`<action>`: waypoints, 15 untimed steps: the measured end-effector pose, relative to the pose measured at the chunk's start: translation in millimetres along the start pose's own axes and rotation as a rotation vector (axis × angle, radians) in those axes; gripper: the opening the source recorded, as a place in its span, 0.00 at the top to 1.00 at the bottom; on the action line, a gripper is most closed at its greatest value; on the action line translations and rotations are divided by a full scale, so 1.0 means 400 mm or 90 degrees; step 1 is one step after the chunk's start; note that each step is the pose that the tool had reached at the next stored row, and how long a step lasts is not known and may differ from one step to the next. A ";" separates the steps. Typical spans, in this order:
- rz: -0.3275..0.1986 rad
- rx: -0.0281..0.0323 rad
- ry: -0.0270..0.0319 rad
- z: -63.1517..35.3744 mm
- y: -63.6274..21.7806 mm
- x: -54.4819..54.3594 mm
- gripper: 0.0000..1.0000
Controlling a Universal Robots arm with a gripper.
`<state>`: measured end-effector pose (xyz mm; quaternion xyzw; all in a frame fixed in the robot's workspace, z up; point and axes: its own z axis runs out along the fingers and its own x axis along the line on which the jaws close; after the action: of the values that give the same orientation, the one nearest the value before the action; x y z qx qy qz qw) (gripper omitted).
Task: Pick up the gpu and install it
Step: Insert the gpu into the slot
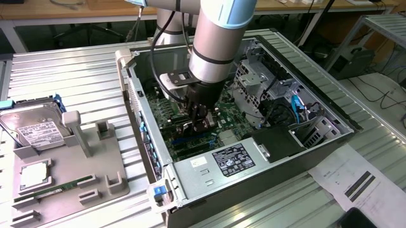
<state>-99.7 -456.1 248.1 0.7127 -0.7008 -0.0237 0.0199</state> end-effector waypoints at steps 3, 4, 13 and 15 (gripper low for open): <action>0.000 -0.0003 0.0006 0.018 -0.001 0.000 0.73; 0.000 -0.0001 0.0003 0.031 -0.002 0.000 0.73; 0.000 0.0005 -0.0005 0.031 0.000 0.000 0.66; 0.000 0.0005 0.0000 0.011 0.001 -0.001 0.66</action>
<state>-100.2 -455.8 243.6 0.7127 -0.7008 -0.0234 0.0196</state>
